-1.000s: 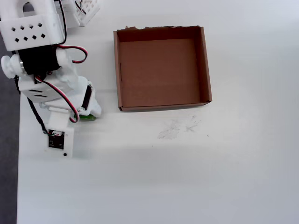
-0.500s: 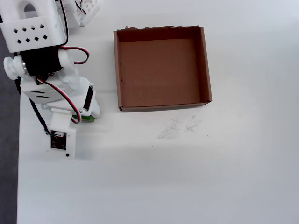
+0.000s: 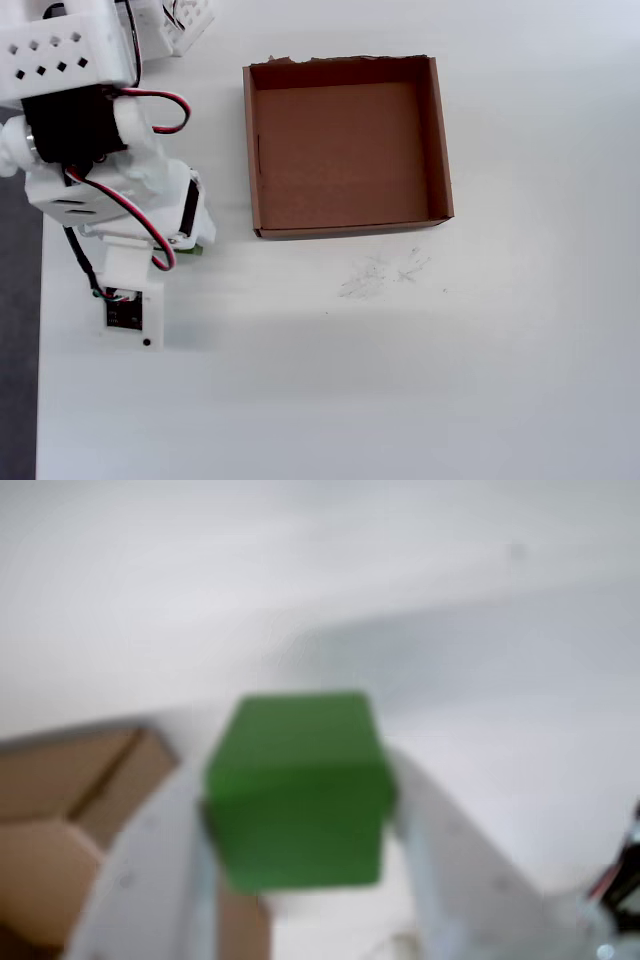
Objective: Grasp a green cube and put it in a box.
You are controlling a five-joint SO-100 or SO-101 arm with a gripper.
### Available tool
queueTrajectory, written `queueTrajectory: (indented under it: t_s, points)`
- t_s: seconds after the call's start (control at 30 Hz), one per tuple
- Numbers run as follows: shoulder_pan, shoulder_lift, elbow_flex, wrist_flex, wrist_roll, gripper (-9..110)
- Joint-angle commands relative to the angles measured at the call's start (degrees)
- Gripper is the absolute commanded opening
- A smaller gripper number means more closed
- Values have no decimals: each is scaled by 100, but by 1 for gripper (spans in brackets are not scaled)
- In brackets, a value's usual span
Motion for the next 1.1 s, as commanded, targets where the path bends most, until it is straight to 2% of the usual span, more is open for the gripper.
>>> queueTrajectory:
  t_s: [0.0, 0.33, 0.6, 0.83, 1.07]
  points:
    - [-290, 387, -589, 308, 18, 13]
    - [-1187, 404, -1380, 1028, 220, 13]
    - [-2188, 571, -1406, 1125, 650, 14]
    - [-3006, 650, -835, 967, 976, 13]
    - [-3463, 492, -97, 246, 1187, 14]
